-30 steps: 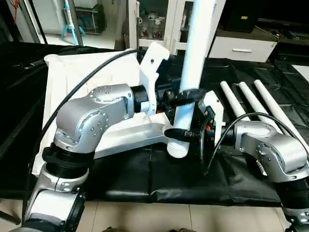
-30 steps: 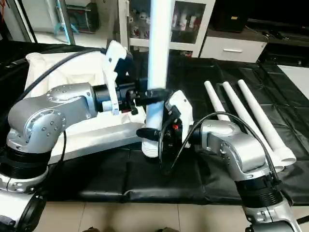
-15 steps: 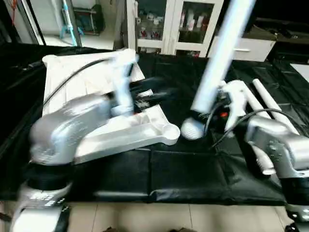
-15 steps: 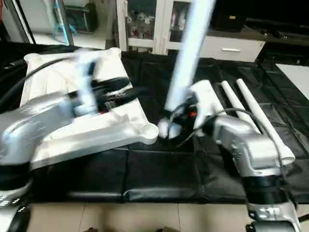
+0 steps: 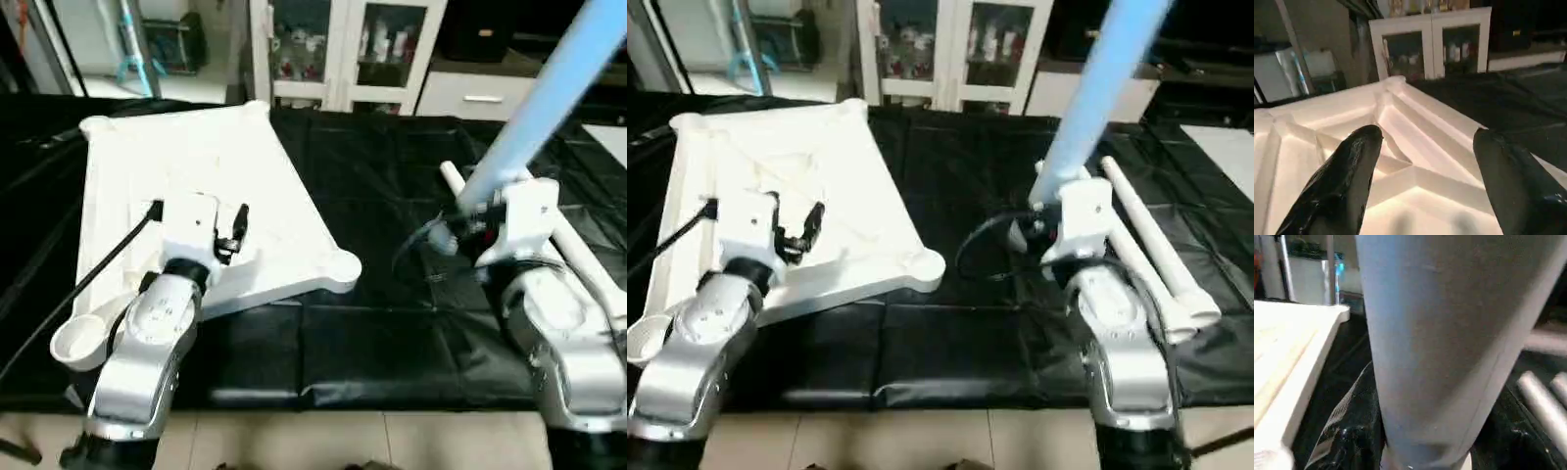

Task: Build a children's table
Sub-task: Pick table leg

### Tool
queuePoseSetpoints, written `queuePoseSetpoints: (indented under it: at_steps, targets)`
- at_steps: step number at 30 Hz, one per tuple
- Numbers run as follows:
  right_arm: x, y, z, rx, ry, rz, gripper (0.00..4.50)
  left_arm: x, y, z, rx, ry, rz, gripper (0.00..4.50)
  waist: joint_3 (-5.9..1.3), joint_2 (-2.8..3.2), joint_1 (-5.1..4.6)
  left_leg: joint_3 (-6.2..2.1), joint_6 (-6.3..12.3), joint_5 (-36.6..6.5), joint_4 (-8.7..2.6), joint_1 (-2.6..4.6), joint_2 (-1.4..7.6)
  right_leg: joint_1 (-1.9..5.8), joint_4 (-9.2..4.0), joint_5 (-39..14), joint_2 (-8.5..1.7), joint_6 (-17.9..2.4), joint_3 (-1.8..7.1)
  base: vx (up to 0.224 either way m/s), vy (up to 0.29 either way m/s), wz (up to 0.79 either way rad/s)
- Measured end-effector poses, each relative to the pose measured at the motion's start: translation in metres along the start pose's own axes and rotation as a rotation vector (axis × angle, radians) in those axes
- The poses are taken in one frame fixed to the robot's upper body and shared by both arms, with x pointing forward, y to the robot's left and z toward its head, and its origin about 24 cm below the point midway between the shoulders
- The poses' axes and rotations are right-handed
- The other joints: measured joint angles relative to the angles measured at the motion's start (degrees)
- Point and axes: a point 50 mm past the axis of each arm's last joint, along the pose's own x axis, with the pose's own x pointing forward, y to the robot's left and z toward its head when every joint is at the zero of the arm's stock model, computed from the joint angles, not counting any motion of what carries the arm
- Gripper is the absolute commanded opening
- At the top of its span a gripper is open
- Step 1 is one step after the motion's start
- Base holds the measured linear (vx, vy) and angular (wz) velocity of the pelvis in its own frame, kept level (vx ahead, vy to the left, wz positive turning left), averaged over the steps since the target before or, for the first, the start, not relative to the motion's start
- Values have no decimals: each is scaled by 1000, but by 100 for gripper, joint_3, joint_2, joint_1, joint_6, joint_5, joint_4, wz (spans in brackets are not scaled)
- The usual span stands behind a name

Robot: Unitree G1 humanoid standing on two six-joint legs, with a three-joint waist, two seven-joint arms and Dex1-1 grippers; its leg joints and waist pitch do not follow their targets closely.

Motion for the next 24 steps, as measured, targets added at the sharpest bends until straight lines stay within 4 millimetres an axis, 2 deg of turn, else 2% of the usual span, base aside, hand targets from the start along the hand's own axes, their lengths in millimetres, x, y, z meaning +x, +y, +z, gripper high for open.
queuePoseSetpoints:
  at_steps: [2,4,5,6,7,8,9,10,11,12,13,14,15,16,17,18,19,20,21,22,23,24]
  targets:
    - [-1,6,-6,32,17,31,186,2,1,-3,5,5,35,342,1,34,-23,-9,0,0,0,-5,5,-1,-7,2,14,1,2,0,0,0]
    - [0,11,-8,38,20,51,186,5,0,-6,10,8,44,342,7,105,-113,-71,-8,4,2,2,50,41,-90,36,92,-28,-13,0,0,0]
    - [1,14,-8,41,22,61,186,6,-2,-5,16,4,41,342,6,194,-175,-294,-24,17,12,-114,32,108,-108,58,81,-96,-194,21,-54,36]
    - [1,15,-9,40,23,64,186,7,-5,-4,14,-3,34,342,-3,219,-249,-440,-43,31,14,-124,21,120,-74,13,81,-200,-301,21,-54,36]
    - [1,16,-9,39,24,69,186,7,-6,-3,10,-10,32,342,-9,232,-283,-567,-65,45,14,-143,11,123,-11,-54,104,-315,-358,30,-99,56]
    - [2,18,-9,36,25,78,186,7,-6,-2,9,-15,32,342,-10,245,-315,-790,-56,83,13,-166,-30,122,114,-212,170,-587,-406,39,-155,57]
    - [2,18,-9,28,28,85,186,7,-7,-2,9,-17,31,342,-13,242,-321,-878,-64,94,8,-161,-27,112,194,-305,192,-729,-444,39,-155,57]
    - [2,19,-9,23,28,91,186,5,-7,-4,5,-13,32,342,-25,222,-288,-831,-67,107,-18,-128,55,103,279,-369,217,-792,-453,58,-221,48]
    - [2,18,-7,11,25,93,186,3,-7,-8,-3,1,36,342,-36,215,-242,-704,20,128,-24,-121,126,95,320,-424,269,-766,-458,62,-227,22]
    - [2,16,-6,-22,32,91,186,2,-8,-10,-16,9,37,342,-43,179,-140,-559,402,-26,253,-205,131,92,306,-408,264,-598,-455,62,-227,22]
    - [1,13,-7,-46,44,85,186,0,-11,-13,-28,17,31,342,-38,164,-72,-390,633,-167,657,-282,74,93,305,-407,265,-549,-460,27,-197,6]
    - [-1,10,-8,-57,54,93,186,0,-13,-13,-41,19,30,342,-39,122,-1,-252,650,-200,747,-263,-157,93,286,-419,276,-501,-457,7,-189,3]
    - [-3,10,-9,-59,57,103,186,0,-12,-11,-41,11,32,342,-43,134,47,-218,664,-205,584,-217,-309,92,246,-392,328,-502,-482,7,-189,3]
    - [-3,10,-10,-55,59,111,186,0,-11,-10,-39,3,35,342,-59,182,92,-220,656,-287,348,-182,-396,92,175,-340,425,-518,-517,-10,-151,2]
    - [-3,15,-12,-38,66,134,186,0,-7,-10,-40,3,47,342,-58,188,142,-295,570,-235,294,-194,-329,107,82,-267,501,-471,-564,-14,-151,-4]
    - [-3,17,-13,-18,75,146,186,-1,-7,-11,-49,6,43,342,-71,209,152,-321,483,-186,250,-164,-254,111,29,-240,539,-425,-599,-14,-151,-4]
    - [-3,19,-14,-10,81,156,186,-2,-8,-12,-57,7,33,342,-72,211,162,-319,450,-166,234,-166,-206,107,29,-235,561,-391,-607,-1,-147,0]
    - [-3,22,-15,6,86,176,186,-5,-8,-13,-63,14,22,342,-72,188,177,-295,391,-144,241,-154,-195,58,184,-295,560,-387,-485,-4,-114,9]
    - [-3,23,-15,18,89,184,186,-7,-9,-16,-65,24,16,342,-64,166,197,-255,338,-138,264,-146,-202,52,247,-337,555,-499,-430,-4,-114,9]
    - [-3,23,-16,30,92,189,186,-8,-11,-18,-70,32,6,342,-45,144,241,-200,330,-133,252,-127,-209,60,275,-344,549,-567,-412,-35,-107,14]
    - [-3,24,-17,55,98,203,186,-9,-14,-18,-70,33,-15,342,-26,131,343,-169,341,-139,219,-89,-230,67,263,-350,549,-570,-389,-56,-78,-1]
    - [-3,26,-17,69,99,221,186,-11,-16,-17,-71,25,-27,342,-24,133,381,-160,338,-138,179,-82,-232,76,223,-340,565,-553,-395,-56,-78,-1]
